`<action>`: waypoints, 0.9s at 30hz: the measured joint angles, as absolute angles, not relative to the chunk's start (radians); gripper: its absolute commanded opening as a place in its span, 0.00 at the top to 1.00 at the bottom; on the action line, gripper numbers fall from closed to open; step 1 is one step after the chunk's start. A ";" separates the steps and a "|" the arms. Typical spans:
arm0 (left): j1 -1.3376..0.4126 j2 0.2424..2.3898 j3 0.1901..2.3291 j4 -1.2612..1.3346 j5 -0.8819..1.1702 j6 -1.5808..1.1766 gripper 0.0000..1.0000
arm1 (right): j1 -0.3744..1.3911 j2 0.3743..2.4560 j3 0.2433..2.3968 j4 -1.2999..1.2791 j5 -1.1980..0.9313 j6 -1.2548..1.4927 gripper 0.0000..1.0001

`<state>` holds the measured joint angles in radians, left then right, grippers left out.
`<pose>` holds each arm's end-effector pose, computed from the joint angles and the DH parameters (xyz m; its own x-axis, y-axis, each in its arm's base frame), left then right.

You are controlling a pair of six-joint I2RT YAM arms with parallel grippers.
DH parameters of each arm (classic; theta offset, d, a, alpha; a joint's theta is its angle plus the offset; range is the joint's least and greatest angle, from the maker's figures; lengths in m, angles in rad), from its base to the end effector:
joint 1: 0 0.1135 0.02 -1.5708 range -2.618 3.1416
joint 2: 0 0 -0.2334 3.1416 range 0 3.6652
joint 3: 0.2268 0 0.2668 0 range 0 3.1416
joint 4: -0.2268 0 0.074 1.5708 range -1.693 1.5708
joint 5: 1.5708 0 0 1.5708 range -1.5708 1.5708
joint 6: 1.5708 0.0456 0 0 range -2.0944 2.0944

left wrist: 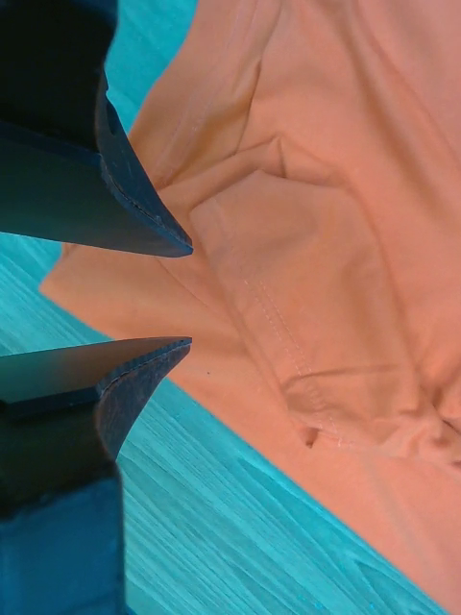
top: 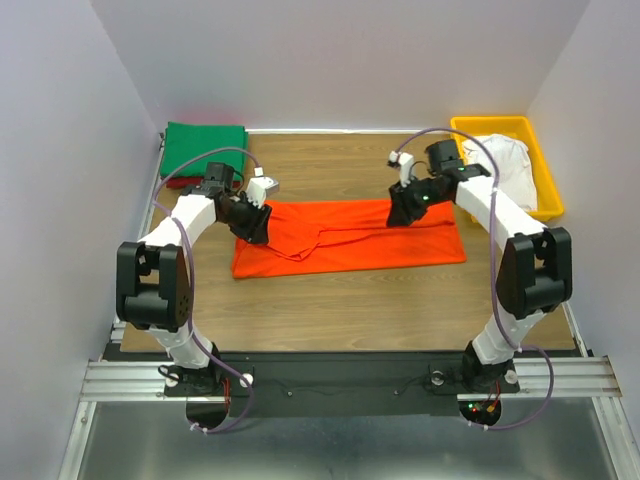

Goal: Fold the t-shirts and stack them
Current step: Fold the tshirt

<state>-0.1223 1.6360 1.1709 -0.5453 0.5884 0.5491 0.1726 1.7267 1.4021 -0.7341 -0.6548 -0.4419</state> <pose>0.3482 -0.0683 0.1886 -0.5113 0.5003 -0.6988 0.7751 0.6196 -0.1236 0.3654 0.0919 0.2220 -0.5923 -0.4476 -0.6700 -0.7561 0.5960 0.2703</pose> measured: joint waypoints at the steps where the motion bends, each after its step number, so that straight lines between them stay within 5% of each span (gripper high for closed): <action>1: -0.120 1.641 1.166 -0.543 0.590 0.540 0.50 | 0.199 1.728 1.394 -0.720 -0.664 -0.418 0.52; 27: -0.082 1.752 1.160 -0.467 0.540 0.409 0.49 | 0.609 2.014 1.357 -0.149 -0.684 0.418 0.39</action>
<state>-0.0822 1.7523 1.1599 -0.4671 0.5400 0.4088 0.6094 2.0140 1.3571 -0.1493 -0.6842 0.4179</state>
